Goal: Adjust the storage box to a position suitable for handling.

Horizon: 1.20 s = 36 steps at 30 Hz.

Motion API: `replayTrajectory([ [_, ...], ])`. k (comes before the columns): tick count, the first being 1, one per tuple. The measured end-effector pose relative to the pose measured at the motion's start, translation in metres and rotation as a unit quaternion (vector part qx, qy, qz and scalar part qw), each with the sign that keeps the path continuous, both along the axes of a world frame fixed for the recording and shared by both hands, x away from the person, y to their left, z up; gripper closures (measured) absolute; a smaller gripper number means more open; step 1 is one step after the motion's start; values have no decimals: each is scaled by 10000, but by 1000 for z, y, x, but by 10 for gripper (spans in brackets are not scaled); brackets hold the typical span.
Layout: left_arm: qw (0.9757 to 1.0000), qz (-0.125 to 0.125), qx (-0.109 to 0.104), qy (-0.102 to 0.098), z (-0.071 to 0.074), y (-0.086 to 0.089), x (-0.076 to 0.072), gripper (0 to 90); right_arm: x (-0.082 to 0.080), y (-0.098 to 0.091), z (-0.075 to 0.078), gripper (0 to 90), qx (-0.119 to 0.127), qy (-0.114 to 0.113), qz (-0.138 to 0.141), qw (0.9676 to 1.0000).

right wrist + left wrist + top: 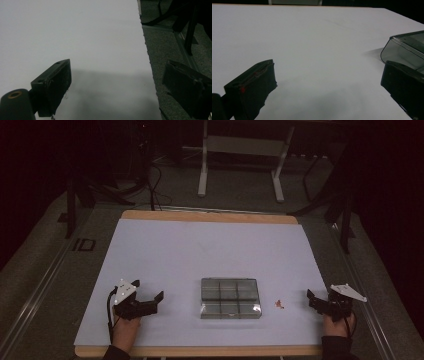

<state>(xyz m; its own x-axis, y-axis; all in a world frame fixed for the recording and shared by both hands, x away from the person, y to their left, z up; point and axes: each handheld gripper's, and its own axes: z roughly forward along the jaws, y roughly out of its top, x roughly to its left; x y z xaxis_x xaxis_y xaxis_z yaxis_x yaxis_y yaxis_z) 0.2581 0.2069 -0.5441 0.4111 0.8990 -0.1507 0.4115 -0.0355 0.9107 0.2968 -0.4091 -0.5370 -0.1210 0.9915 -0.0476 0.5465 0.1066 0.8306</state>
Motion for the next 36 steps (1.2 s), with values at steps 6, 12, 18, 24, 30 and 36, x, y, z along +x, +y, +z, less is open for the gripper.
replayTrajectory([
  [6, 10000, -8, -5, 55, 0, 0, 1, 2, 0, 0, 0, 88, -5, -14, -7, 10000],
  [12, 9996, -160, -57, 205, 0, 1, 5, 2, 2, 1, 0, 136, -73, 85, 30, 9999],
  [18, 9984, -459, -167, 299, 2, 4, 10, 2, 5, 0, 2, 137, 59, 178, 241, 9995],
  [24, 9954, -883, -180, 312, 9, 1, 16, 2, 11, 3, 14, 147, 520, 289, 966, 9935],
  [30, 9903, -1318, -118, 418, 12, -5, 21, 12, 18, 12, 22, 162, 330, 449, 1559, 9862],
  [36, 9849, -1674, -191, 410, 17, -9, 24, 13, 20, 20, 30, 153, 453, 426, 2122, 9753],
])
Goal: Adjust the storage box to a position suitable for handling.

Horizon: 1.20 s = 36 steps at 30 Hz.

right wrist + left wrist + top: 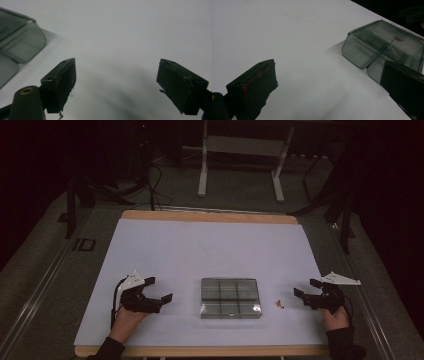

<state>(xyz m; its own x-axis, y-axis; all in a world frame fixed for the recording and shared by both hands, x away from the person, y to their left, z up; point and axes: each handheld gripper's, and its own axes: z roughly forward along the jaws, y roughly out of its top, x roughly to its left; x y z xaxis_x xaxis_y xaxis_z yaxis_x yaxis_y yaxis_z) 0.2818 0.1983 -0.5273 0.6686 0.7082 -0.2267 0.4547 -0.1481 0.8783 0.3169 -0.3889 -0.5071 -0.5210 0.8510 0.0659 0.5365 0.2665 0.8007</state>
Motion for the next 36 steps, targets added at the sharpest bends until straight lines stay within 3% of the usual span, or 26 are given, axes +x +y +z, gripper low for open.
replayTrajectory([
  [7, 9990, -438, 75, 21, 1, -11, 0, 13, -1, 3, -1, 133, 172, 52, 453, 9988],
  [16, 9967, -800, 148, 84, 4, -22, 0, 13, -2, 14, 3, 136, 82, 127, 1082, 9940],
  [17, 9967, -800, 148, 84, 4, -22, 0, 13, -2, 17, 3, 136, 98, 127, 1211, 9925],
  [18, 9952, -962, 182, 92, 3, -26, 0, 38, -3, 21, 4, 137, 127, 143, 1494, 9886],
  [25, 9915, -1258, 290, 136, 4, -34, 0, 71, -1, 33, 5, 134, 191, 199, 2190, 9753],
  [30, 9879, -1487, 404, 178, 3, -41, 0, 147, 0, 41, 4, 134, 242, 345, 2508, 9671],
  [33, 9867, -1553, 420, 236, 2, -44, 2, 149, -3, 50, 3, 128, -25, 302, 2533, 9669],
  [36, 9852, -1617, 494, 276, 1, -47, 2, 158, -4, 56, 0, 148, 25, 429, 2726, 9612],
])
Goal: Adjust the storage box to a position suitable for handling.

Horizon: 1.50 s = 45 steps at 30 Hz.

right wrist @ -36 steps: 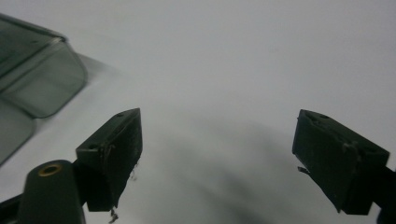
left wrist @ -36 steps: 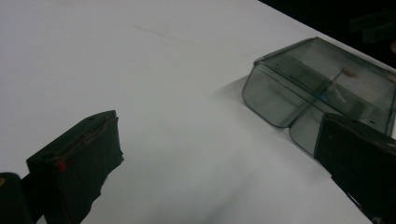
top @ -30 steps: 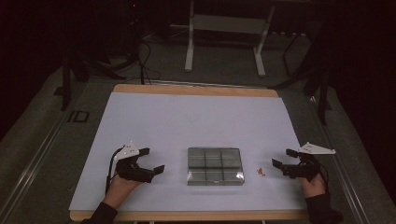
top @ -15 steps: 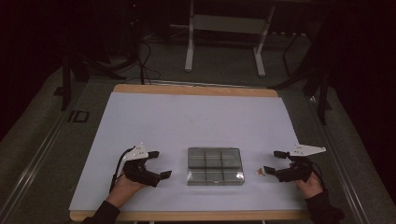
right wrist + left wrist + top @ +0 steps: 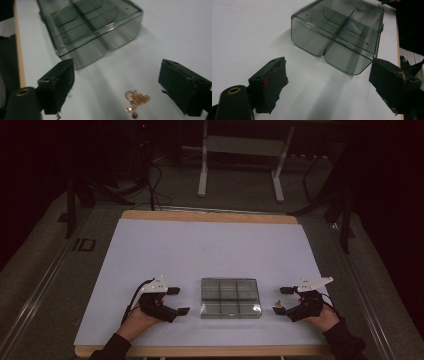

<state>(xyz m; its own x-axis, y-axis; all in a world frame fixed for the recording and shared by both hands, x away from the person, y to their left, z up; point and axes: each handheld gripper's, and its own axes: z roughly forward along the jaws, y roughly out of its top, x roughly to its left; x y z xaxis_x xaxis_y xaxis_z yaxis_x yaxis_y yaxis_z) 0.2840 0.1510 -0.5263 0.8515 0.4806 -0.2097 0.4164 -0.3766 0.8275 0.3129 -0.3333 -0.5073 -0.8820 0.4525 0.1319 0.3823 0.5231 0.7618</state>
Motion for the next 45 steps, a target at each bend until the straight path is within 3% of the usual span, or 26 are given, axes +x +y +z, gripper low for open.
replayTrajectory([
  [3, 9999, 45, 97, 34, 0, -4, 0, 205, -2, 5, -3, 270, -143, -153, 244, 9995],
  [7, 9996, -94, 222, 109, -1, -9, 1, 320, -4, 9, -5, 594, -428, -293, 570, 9970],
  [14, 9981, -458, 420, -39, -2, -18, -2, 569, -4, 17, -10, 770, -513, -173, 868, 9948],
  [19, 9964, -639, 555, 57, -4, -24, -1, 697, -5, 24, -11, 885, -574, -132, 1041, 9928],
  [29, 9950, -775, 635, 17, -4, -33, 1, 899, -5, 34, -11, 900, -554, -191, 1207, 9910],
  [41, 9944, -857, 611, -74, -7, -40, 1, 900, -5, 37, -8, 900, -411, -218, 1222, 9914],
  [45, 9950, -832, 524, -159, -2, -39, 0, 900, -5, 37, -8, 900, -385, -196, 1204, 9918],
])
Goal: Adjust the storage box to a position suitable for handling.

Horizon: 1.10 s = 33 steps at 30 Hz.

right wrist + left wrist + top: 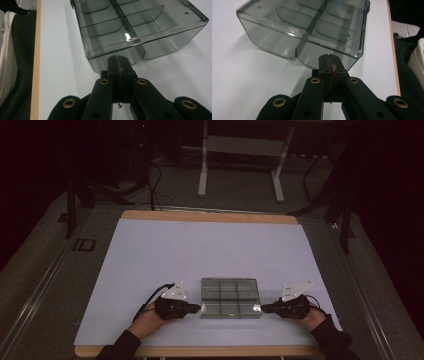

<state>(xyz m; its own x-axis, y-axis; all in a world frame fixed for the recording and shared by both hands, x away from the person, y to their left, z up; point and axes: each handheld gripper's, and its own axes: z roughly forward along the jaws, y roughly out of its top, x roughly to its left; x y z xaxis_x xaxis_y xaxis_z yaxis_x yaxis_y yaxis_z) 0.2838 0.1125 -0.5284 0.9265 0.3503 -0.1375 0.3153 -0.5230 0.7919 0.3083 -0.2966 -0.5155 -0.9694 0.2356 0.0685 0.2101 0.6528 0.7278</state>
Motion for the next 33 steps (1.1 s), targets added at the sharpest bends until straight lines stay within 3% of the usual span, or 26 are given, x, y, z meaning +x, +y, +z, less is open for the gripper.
replayTrajectory([
  [9, 10000, 10, -14, 9, 3, 0, 0, 900, -1, -1, 4, 900, 117, -2, 6, 9999],
  [26, 10000, 33, 6, -39, 3, -1, -2, 900, -1, 0, 6, 900, 59, -5, -10, 10000],
  [28, 9999, 8, -152, -8, 5, 0, -2, 900, -2, -1, 7, 900, 181, -13, -16, 9998],
  [29, 9999, 10, -123, -50, 6, -1, -2, 900, -2, -2, 8, 900, 278, 14, -15, 9996],
  [33, 9998, 129, -77, -116, 9, -4, -1, 857, -2, -1, 11, 893, 256, -82, -75, 9996],
])
